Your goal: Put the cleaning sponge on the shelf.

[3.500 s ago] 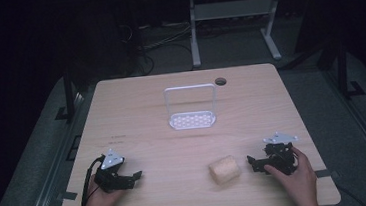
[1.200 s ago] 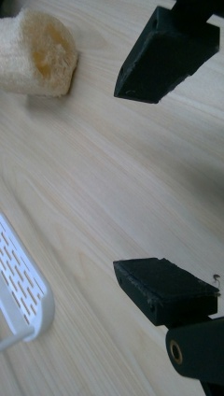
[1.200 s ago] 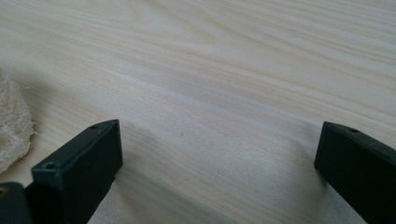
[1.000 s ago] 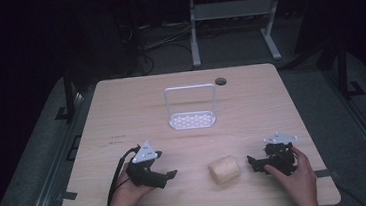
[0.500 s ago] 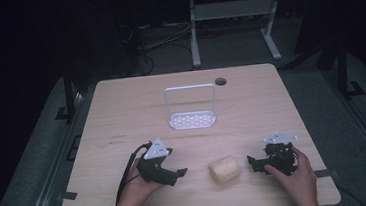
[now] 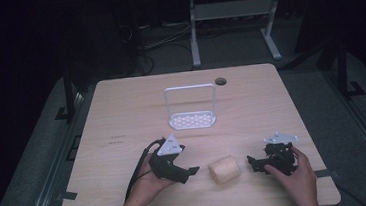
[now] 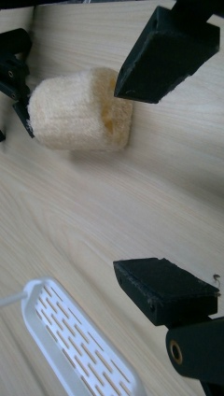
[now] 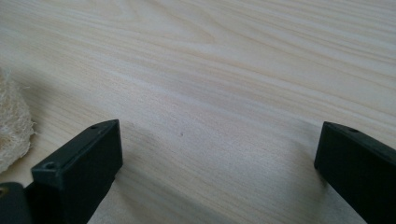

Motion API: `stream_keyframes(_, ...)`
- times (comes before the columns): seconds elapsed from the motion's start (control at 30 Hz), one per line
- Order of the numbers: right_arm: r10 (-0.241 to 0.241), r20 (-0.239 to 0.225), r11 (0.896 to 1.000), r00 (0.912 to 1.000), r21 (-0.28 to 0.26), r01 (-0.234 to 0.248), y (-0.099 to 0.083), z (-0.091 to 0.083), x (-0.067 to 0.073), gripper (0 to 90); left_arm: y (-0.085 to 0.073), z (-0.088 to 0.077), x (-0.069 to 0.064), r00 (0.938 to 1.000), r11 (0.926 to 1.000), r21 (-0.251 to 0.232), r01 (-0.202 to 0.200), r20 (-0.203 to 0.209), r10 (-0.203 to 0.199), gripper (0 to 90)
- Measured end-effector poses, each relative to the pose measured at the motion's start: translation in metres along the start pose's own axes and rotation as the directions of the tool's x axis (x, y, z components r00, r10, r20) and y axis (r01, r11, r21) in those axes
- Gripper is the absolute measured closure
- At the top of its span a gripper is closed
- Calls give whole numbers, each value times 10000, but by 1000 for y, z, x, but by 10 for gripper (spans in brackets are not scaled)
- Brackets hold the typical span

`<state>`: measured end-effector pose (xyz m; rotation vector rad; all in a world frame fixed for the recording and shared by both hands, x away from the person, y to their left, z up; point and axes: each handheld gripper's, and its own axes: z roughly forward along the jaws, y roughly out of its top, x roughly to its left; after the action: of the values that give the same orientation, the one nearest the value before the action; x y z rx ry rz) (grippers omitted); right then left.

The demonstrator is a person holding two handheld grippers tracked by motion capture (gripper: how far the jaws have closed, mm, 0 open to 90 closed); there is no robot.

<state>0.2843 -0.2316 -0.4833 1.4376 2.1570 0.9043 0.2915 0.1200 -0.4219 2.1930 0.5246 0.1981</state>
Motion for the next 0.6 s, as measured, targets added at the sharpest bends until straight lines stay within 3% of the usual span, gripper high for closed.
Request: stream_keyframes(0.6,3,-1,10000,10000,0,-3,0,0,0,7,23,25,-17,9966,9986,48,-518,649,514,139)
